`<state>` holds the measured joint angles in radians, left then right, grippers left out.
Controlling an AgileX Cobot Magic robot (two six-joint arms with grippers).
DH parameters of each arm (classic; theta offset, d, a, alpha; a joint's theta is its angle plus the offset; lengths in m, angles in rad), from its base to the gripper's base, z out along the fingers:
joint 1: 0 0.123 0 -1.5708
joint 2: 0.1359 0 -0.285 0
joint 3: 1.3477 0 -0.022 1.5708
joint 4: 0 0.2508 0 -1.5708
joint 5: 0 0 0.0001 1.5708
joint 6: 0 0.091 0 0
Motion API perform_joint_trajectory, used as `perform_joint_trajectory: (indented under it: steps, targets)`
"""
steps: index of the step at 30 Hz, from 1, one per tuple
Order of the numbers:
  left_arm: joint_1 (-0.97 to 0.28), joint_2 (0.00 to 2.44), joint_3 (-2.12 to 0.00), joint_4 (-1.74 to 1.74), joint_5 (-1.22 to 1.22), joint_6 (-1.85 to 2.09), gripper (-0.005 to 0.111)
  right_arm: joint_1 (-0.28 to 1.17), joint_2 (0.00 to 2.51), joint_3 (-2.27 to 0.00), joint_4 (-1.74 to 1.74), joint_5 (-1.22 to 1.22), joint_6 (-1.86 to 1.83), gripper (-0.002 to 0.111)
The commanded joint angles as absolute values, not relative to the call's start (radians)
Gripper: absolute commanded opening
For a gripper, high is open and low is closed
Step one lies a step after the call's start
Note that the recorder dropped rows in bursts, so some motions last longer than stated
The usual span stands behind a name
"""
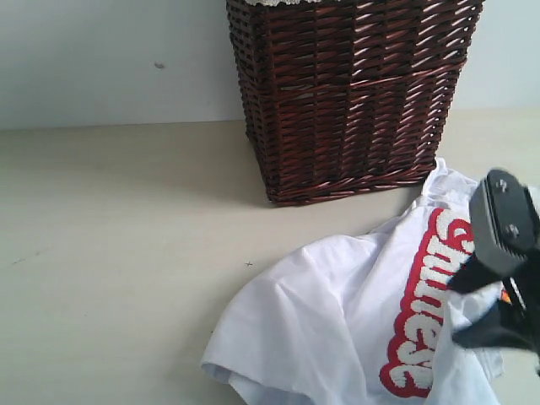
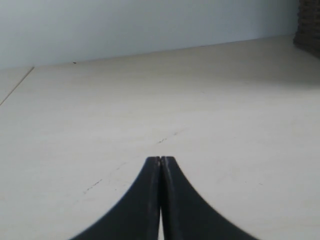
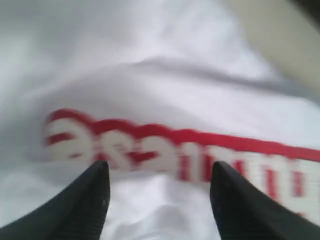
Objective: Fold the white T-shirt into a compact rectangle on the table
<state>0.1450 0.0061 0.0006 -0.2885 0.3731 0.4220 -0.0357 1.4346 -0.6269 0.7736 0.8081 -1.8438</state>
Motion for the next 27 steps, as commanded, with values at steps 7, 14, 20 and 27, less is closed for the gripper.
perform_joint_trajectory:
  steps: [7,14,20,27]
  targets:
    - [0.140,0.000,0.000,-0.292,0.368,0.423,0.000,-0.035,1.594,-0.511,0.566,0.917,-1.855,0.034]
    - [0.140,0.000,0.000,-0.292,0.368,0.423,0.000,-0.035,1.636,-0.493,0.415,1.052,-1.812,0.000]
    - [0.140,0.000,0.000,-0.292,0.368,0.423,0.000,-0.035,1.645,-0.493,0.512,0.870,-1.747,0.000]
    - [0.140,0.000,0.000,-0.292,0.368,0.423,0.000,-0.035,1.691,-0.493,0.432,0.893,-1.722,0.000]
